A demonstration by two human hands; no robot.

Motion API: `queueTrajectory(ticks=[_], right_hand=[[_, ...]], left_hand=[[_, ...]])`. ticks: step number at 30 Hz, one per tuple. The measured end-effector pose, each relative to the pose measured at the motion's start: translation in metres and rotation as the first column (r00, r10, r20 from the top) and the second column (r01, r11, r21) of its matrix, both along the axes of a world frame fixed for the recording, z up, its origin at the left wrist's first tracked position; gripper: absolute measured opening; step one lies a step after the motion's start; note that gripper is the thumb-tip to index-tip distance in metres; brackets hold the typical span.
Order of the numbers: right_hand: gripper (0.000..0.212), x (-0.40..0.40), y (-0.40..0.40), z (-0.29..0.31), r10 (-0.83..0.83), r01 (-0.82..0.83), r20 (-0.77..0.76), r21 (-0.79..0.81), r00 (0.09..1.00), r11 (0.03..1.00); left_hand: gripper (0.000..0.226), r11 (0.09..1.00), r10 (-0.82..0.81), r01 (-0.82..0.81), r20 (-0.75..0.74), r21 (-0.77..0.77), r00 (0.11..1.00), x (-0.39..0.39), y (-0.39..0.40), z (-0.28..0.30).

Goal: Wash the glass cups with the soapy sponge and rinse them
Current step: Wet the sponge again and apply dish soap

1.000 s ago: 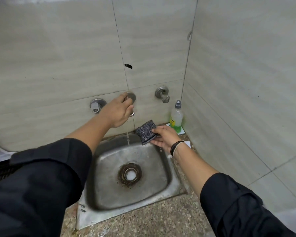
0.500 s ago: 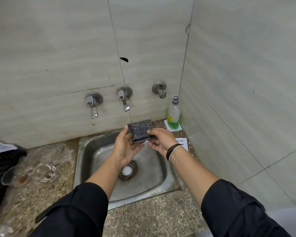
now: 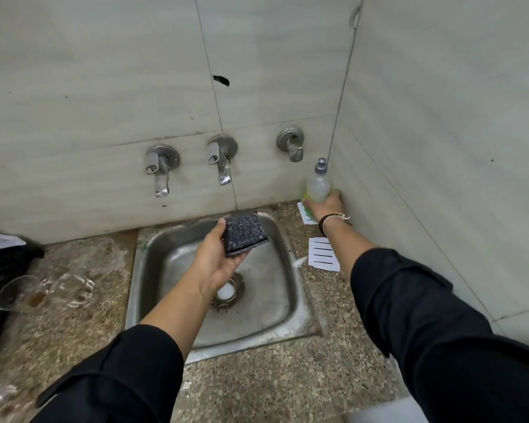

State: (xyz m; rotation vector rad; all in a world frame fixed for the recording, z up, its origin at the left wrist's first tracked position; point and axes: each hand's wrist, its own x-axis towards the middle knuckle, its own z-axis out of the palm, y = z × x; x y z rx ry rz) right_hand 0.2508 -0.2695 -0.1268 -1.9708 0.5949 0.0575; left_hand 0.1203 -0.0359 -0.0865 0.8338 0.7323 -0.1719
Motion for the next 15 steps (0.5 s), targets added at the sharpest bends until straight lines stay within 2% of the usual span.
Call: queueTrajectory(ticks=[3, 6, 10, 12, 15], right_hand=[[0.052, 0.020, 0.003, -0.006, -0.033, 0.031, 0.022, 0.071, 0.999, 0.997], [0.035, 0.015, 0.007, -0.010, -0.062, 0.061, 0.112, 0.016, 0.992, 0.998], [0.043, -0.022, 0.010, -0.011, 0.019, -0.009, 0.300, -0.033, 0.954, 0.999], [0.056, -0.045, 0.012, -0.007, 0.134, -0.057, 0.437, -0.185, 0.890, 0.981], [0.066, -0.080, 0.018, 0.017, 0.346, -0.038, 0.537, -0.503, 0.769, 0.864]], left_hand=[[0.046, 1.000, 0.002, -0.002, -0.009, -0.011, 1.000, -0.004, 0.003, -0.003], [0.043, 1.000, 0.007, -0.007, -0.010, -0.029, 1.000, -0.007, 0.006, -0.005], [0.045, 0.999, -0.024, 0.024, -0.004, -0.023, 1.000, -0.016, 0.014, -0.005], [0.046, 0.999, -0.040, 0.040, -0.004, -0.019, 0.999, -0.022, 0.017, -0.005], [0.046, 0.999, -0.041, 0.041, -0.005, -0.012, 0.999, -0.031, 0.018, -0.002]])
